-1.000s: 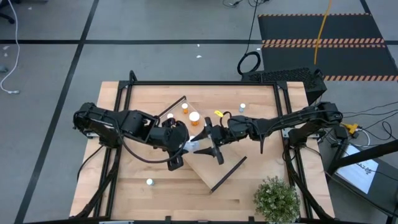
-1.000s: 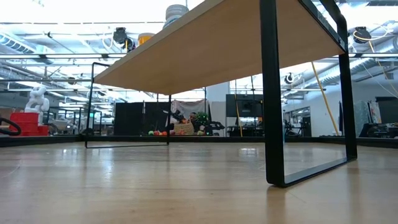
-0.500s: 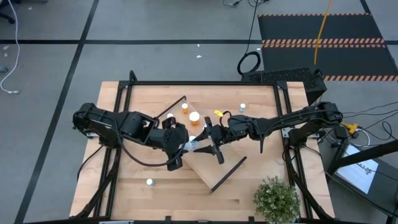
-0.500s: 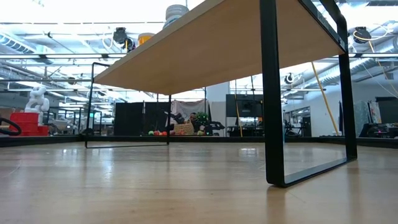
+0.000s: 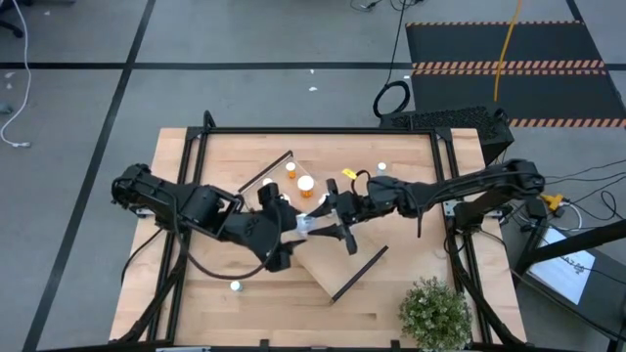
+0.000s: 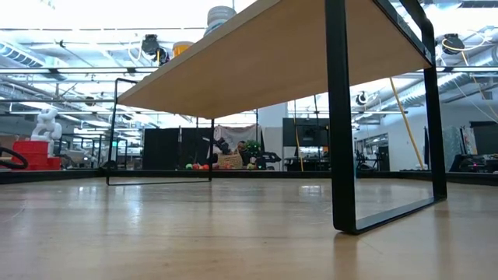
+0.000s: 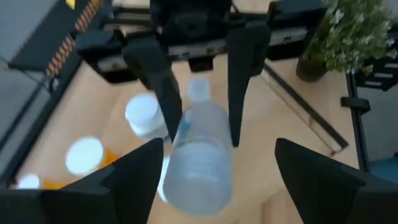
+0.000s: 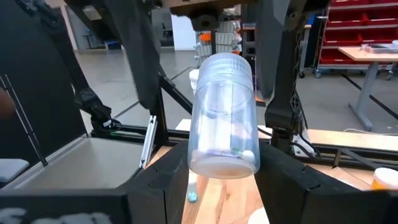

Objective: Pick and place medicine bottles onto shelf by color
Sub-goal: Put the transparent pill bottle on the shelf aligned with the transparent pill bottle

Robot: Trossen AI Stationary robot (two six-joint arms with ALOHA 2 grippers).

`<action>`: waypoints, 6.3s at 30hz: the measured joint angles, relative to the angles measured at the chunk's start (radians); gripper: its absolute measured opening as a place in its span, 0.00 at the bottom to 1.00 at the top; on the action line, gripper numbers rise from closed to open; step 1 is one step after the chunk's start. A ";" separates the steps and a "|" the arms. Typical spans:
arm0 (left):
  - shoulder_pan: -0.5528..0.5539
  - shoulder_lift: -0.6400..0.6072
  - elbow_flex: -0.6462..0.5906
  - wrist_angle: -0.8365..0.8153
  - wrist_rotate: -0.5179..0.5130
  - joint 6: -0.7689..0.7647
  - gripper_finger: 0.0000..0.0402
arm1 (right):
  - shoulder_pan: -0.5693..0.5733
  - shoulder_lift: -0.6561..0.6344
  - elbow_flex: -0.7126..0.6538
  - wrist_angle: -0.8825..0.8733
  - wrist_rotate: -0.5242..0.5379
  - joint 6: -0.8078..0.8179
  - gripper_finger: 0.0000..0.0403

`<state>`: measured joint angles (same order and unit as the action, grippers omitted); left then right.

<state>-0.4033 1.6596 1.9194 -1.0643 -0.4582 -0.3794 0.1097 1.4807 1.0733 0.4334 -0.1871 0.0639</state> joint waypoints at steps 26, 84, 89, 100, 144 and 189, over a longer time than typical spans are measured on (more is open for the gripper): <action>-0.133 0.050 0.000 0.147 -0.409 0.154 0.74 | -0.006 -0.063 -0.203 0.359 -0.058 0.003 0.39; 0.012 0.066 -0.218 1.015 -0.343 0.527 0.65 | -0.064 -0.049 -0.374 0.935 -0.130 -0.005 0.39; 0.029 0.066 -0.218 1.013 -0.321 0.516 0.62 | -0.064 -0.049 -0.374 0.935 -0.130 -0.012 0.39; 0.036 0.066 -0.217 0.984 -0.268 0.479 0.42 | -0.064 -0.049 -0.374 0.925 -0.132 -0.035 0.39; -0.011 0.071 -0.216 0.574 -0.225 -0.106 0.43 | -0.063 -0.720 -0.374 -0.270 0.058 -0.146 0.78; -0.028 0.254 -0.235 0.342 -0.211 -0.294 0.43 | -0.016 -0.733 -0.374 -0.379 0.056 -0.159 0.78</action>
<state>-0.4316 1.9141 1.6848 -0.7221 -0.6697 -0.6737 0.0937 0.7479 0.6991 0.0548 -0.1310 -0.0948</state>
